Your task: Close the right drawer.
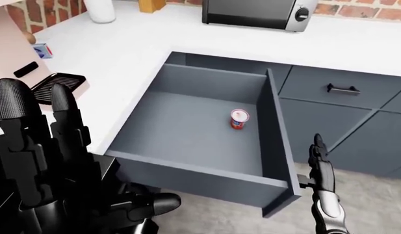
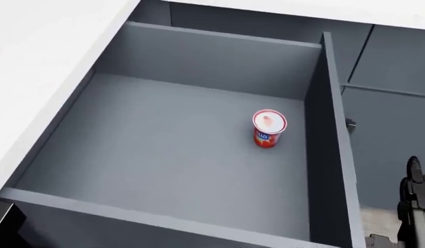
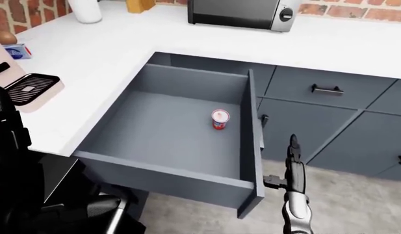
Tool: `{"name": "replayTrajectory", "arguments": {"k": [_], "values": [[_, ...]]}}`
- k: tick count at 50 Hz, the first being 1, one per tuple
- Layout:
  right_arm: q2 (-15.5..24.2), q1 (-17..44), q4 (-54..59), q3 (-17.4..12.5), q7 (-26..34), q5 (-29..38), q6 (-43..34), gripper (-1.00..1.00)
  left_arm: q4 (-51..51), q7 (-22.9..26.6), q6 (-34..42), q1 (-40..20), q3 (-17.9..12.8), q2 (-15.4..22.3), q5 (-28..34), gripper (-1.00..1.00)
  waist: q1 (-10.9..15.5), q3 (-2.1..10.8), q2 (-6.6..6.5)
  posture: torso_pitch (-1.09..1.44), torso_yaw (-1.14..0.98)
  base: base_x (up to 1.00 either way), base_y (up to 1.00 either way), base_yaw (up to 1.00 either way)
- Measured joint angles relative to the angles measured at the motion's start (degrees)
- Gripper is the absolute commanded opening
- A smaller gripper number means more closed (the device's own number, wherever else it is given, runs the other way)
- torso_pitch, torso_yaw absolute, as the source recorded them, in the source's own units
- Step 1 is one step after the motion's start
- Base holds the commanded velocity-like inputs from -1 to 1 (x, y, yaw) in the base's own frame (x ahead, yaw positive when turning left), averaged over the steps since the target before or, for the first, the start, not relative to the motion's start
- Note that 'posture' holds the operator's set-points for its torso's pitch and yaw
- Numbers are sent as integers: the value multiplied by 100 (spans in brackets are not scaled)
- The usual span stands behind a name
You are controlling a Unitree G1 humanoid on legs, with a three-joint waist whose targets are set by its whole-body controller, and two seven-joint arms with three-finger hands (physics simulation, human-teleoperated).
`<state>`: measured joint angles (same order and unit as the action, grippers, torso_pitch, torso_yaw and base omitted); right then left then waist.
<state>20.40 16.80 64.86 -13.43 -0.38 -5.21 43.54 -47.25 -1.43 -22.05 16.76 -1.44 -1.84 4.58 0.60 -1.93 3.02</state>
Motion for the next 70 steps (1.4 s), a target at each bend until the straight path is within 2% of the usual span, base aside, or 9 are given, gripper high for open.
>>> {"name": "replayTrajectory", "arguments": {"k": [15, 33, 45, 70], "values": [[-68, 76, -243, 66, 44, 216, -288, 100, 89, -2, -42, 1, 1, 4, -2, 100, 5, -4, -6, 0, 0, 0, 0, 0], [-142, 349, 30, 214, 204, 439, -123, 100, 105, 12, -89, 11, -20, -4, -27, 100, 10, 16, -12, 0, 0, 0, 0, 0], [-203, 537, -280, 365, 265, 839, -624, 100, 53, 22, -25, -4, -25, -6, -37, 100, 15, -17, -22, 0, 0, 0, 0, 0], [-314, 972, -47, 541, 332, 1221, -772, 100, 175, 24, -164, 25, -35, -5, -42, 100, -7, -6, -50, 0, 0, 0, 0, 0]]}}
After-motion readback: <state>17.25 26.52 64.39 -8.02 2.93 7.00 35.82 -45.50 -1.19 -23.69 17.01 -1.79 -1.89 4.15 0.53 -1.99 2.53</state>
